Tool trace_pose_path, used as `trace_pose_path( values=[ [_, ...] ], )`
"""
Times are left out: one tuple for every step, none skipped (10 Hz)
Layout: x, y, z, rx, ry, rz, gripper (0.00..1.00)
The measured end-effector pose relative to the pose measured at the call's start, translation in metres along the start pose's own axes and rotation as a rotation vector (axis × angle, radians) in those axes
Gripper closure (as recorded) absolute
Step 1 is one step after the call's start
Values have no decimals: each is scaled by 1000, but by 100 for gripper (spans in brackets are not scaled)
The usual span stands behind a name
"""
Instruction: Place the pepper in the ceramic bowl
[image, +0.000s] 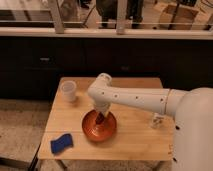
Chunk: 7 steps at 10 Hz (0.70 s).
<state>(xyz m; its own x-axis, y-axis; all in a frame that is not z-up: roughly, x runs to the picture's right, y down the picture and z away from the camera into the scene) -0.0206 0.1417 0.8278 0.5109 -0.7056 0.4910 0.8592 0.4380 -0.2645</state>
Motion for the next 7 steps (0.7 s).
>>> trace_pose_path(
  values=[
    [2,1,-1,0,2,2,92],
    [2,2,-1,0,1,3,88],
    [2,2,-1,0,-1,3,86],
    [1,1,-1,0,-3,-1,88],
    [0,0,0,0,-5,-1,91],
    [-2,-1,1,-1,-6,-1,91],
    [-2,-3,0,1,-5,-3,83]
  ],
)
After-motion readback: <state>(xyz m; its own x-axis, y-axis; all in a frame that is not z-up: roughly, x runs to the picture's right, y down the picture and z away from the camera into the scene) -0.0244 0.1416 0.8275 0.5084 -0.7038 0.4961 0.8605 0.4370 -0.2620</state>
